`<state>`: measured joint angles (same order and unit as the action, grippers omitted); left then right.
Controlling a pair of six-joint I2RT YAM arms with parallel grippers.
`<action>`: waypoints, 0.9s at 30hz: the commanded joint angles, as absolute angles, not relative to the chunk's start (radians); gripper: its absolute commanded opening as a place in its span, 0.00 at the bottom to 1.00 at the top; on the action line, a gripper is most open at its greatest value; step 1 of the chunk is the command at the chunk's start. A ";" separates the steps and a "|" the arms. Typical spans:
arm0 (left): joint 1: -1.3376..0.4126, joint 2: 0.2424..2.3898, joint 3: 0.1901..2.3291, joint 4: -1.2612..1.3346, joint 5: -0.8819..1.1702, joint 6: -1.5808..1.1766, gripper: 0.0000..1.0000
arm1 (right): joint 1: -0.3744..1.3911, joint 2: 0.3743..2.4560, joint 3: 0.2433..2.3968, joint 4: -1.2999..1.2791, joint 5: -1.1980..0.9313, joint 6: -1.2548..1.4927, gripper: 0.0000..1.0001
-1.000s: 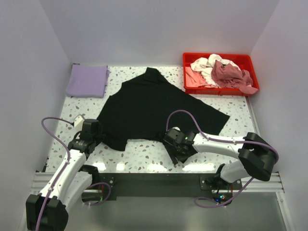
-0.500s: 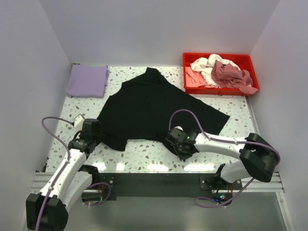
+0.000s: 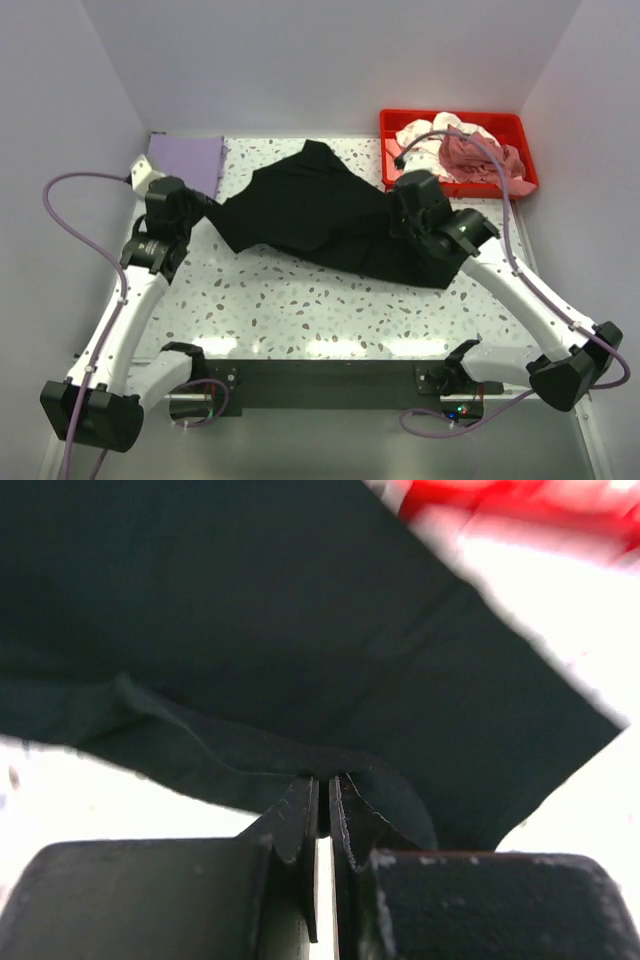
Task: Fold and stack the t-shirts
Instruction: Flatten the tshirt out
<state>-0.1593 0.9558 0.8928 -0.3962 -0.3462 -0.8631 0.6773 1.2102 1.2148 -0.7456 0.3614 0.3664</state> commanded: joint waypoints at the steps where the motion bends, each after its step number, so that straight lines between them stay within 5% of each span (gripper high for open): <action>1: -0.160 1.029 1.102 -0.279 -0.382 -0.776 0.00 | 0.631 1.186 1.376 -0.709 0.484 0.243 0.00; 14: -0.158 0.967 1.626 -0.235 -0.359 -0.542 0.00 | 0.617 1.117 2.017 -0.867 0.502 0.006 0.00; 27: -0.158 0.904 2.117 -0.264 -0.120 -0.394 0.00 | 0.617 1.009 2.252 -0.976 -0.051 0.029 0.00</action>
<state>-0.1593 0.8898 2.0491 -0.2882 -0.2031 -0.4469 0.6197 1.0088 2.2311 -0.9531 0.0952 0.0074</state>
